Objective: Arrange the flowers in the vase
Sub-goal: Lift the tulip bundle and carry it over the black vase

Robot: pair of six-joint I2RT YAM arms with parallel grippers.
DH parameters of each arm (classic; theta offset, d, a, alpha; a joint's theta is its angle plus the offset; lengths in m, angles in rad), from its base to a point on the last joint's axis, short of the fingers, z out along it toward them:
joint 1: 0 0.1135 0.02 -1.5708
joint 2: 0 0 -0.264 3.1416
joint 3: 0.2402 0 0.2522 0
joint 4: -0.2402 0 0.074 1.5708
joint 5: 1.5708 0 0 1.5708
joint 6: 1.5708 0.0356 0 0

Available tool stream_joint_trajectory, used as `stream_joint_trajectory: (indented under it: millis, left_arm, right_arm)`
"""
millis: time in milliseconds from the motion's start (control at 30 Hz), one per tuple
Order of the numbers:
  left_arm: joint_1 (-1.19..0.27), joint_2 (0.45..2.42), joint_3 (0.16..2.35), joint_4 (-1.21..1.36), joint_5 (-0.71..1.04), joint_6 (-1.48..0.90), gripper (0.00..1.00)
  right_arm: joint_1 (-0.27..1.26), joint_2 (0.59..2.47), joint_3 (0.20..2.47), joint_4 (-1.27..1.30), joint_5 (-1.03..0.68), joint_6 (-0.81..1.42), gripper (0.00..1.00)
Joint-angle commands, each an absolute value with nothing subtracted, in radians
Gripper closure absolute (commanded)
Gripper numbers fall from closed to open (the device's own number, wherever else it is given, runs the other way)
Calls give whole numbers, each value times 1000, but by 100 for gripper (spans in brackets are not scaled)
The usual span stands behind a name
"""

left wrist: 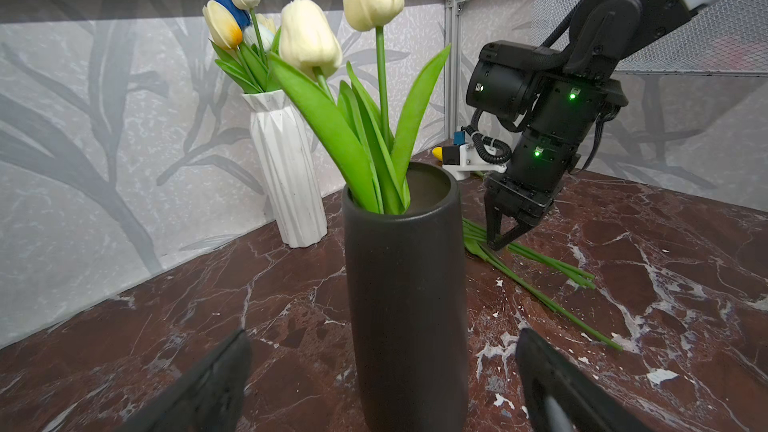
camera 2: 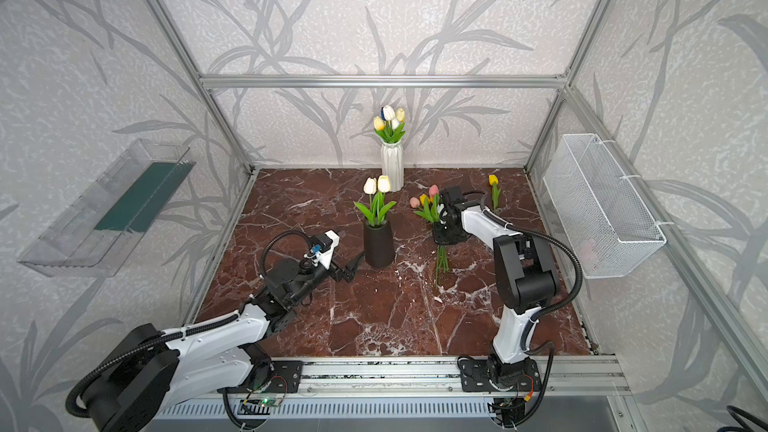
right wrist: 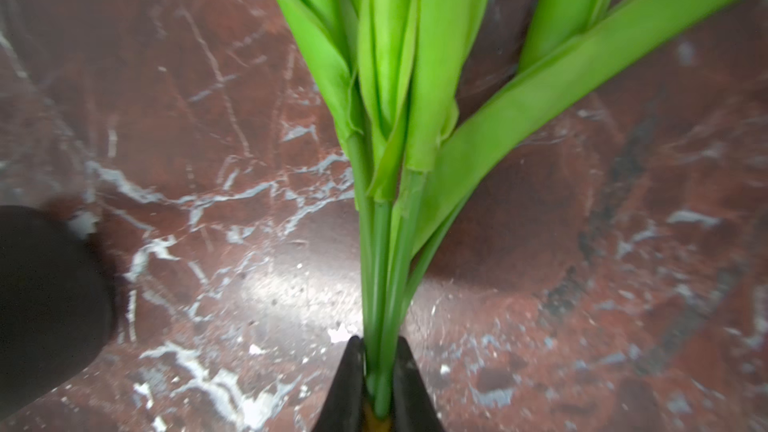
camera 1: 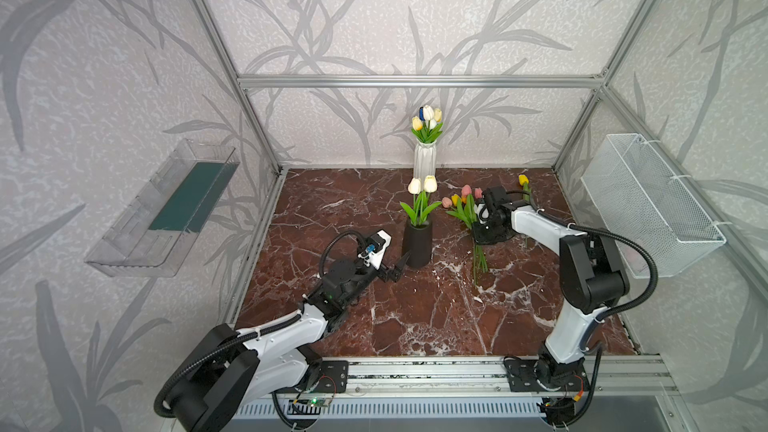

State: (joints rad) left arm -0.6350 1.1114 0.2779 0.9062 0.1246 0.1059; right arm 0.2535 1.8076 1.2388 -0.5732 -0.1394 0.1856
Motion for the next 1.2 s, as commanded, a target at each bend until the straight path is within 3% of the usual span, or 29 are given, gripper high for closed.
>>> stream_joint_trajectory:
  millis: [0,433,867,1033,1167]
  left_arm:
    - [-637,1113,304,939,130,120,0]
    - [-636,1076,300,931,112,136,1]
    - [-637,1016,296,932,79,161,1]
    - [-637,994,290,931,62,157,1]
    - [-637,1006,282,961,58,152,1]
  right_arm:
    - [255,1734,1261,-604,-121,175,88]
    - [253,1469,1151,-401,-221,182,96]
    - [256,997,759,432,-489,264,100]
    - [320,974,689,777,-560,343,100]
    - [487,1040,693,884,-494,212,100]
